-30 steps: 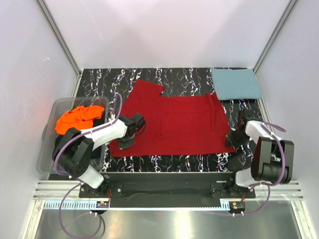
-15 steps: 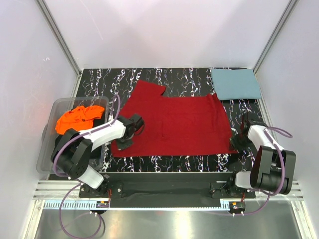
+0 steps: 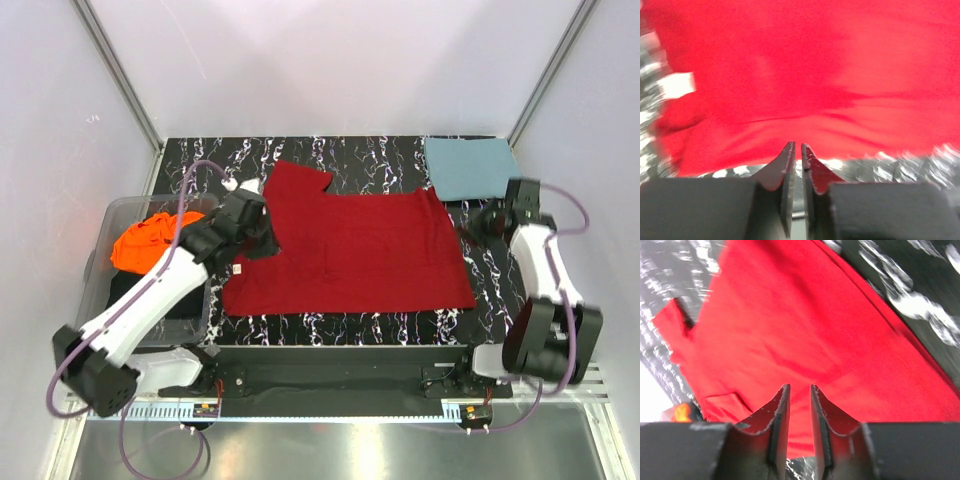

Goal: Fold and stack the t-shirts
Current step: Fold the tshirt

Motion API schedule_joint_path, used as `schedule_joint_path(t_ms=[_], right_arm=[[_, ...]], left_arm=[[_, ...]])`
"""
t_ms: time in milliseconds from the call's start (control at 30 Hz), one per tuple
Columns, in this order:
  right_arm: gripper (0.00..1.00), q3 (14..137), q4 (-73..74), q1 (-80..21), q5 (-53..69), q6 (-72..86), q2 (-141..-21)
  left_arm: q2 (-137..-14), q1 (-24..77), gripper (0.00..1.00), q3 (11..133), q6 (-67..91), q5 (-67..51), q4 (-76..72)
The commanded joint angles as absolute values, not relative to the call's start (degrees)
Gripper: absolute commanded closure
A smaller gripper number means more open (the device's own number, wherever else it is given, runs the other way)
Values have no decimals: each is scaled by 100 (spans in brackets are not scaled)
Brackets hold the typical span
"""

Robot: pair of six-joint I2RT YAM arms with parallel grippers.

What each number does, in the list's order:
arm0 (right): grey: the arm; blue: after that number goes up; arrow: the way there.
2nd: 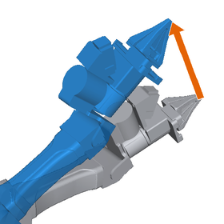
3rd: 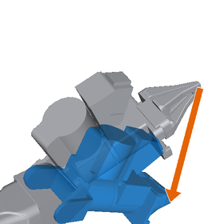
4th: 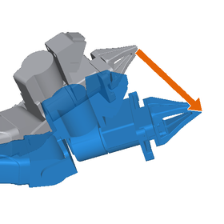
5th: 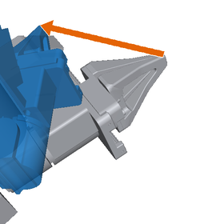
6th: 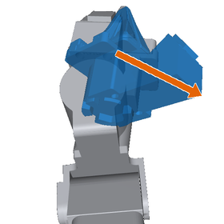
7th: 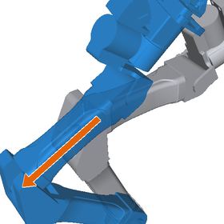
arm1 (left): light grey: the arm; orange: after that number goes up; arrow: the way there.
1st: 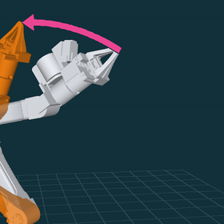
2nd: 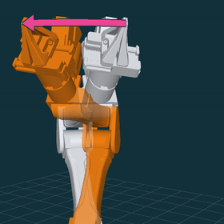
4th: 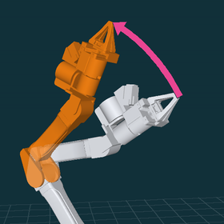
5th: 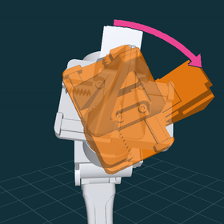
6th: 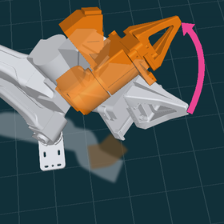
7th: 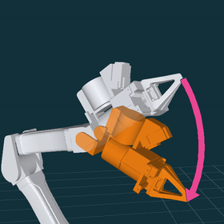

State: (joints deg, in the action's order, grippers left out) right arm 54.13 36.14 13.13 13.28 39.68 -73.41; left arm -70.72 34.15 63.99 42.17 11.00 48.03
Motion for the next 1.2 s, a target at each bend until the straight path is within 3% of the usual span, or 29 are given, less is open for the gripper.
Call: schedule_joint_path(t_ms=[0, 133, 200, 800, 1167], right_arm=[[70, 6394, 2848, 1066, 2293, 3106, -8371], [64, 7355, 2848, 773, 2093, 2233, -9253], [64, 7681, 2647, 773, 1952, 2067, -9596], [57, 9808, 2944, 765, 2549, -210, -11917], [59, 10924, 3296, 686, 2390, -817, -12954]], left_arm=[[-6286, 3437, 83, 6504, 3120, -1077, 3377], [-6196, 3428, 67, 6636, 2656, -1739, 3085], [-6240, 3419, 63, 6636, 2479, -1976, 3068], [-6003, 3419, 59, 5678, 1046, -1609, 2523], [-5862, 3358, 62, 5396, 1028, -1134, 2083]])
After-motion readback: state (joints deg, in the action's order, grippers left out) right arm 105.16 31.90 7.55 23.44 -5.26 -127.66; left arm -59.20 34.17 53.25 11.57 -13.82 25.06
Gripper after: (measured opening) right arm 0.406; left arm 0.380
